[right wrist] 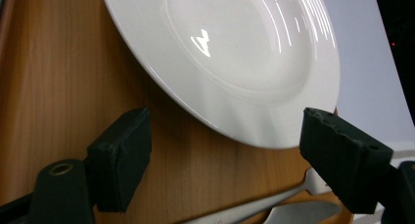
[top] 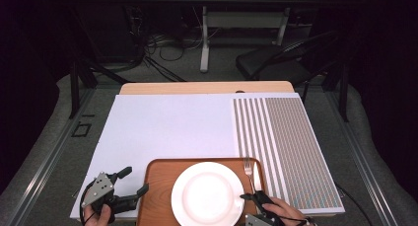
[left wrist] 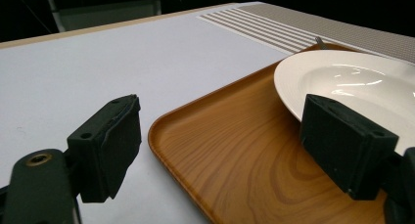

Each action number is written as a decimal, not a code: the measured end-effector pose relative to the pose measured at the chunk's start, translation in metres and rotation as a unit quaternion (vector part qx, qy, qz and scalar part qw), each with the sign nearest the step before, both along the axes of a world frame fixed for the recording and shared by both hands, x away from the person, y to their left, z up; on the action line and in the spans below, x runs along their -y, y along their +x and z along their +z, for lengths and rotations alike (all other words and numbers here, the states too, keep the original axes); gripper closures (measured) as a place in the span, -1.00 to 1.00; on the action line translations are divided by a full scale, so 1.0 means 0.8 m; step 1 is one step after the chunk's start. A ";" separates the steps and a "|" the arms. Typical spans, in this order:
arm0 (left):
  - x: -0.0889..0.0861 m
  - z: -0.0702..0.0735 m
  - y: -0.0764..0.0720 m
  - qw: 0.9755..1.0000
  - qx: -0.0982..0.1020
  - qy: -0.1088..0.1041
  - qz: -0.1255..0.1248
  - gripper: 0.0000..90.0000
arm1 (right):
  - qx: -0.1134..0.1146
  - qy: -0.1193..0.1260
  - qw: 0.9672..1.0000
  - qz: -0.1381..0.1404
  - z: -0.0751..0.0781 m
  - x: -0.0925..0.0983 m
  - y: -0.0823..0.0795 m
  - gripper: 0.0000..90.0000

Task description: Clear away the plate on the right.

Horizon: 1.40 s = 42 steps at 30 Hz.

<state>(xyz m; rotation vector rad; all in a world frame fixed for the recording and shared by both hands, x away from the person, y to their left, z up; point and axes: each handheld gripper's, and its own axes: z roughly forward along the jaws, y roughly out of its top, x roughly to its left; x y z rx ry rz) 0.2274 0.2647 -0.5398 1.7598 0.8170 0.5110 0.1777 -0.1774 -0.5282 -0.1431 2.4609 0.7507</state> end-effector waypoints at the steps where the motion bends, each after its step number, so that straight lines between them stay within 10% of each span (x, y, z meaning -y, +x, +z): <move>1: 0.000 0.000 0.000 1.000 -0.001 0.001 -0.001 -0.64 | -0.009 0.008 1.000 -0.014 0.000 0.003 -0.001 -0.60; 15: 0.001 0.000 0.002 1.000 0.000 -0.002 -0.001 -0.64 | -0.018 0.075 0.995 -0.059 0.015 0.032 0.016 -1.00; 21: 0.000 0.000 0.001 1.000 -0.001 -0.003 -0.001 -0.64 | -0.043 0.142 0.983 -0.108 0.019 0.055 0.032 -1.00; 28: -0.001 0.000 0.001 1.000 0.001 -0.007 0.002 -0.64 | -0.051 0.228 0.954 -0.189 0.022 0.087 0.049 -1.00; 42: -0.004 0.001 0.000 1.000 0.004 -0.012 0.007 -0.65 | -0.090 0.349 0.874 -0.325 0.016 0.145 0.066 -1.00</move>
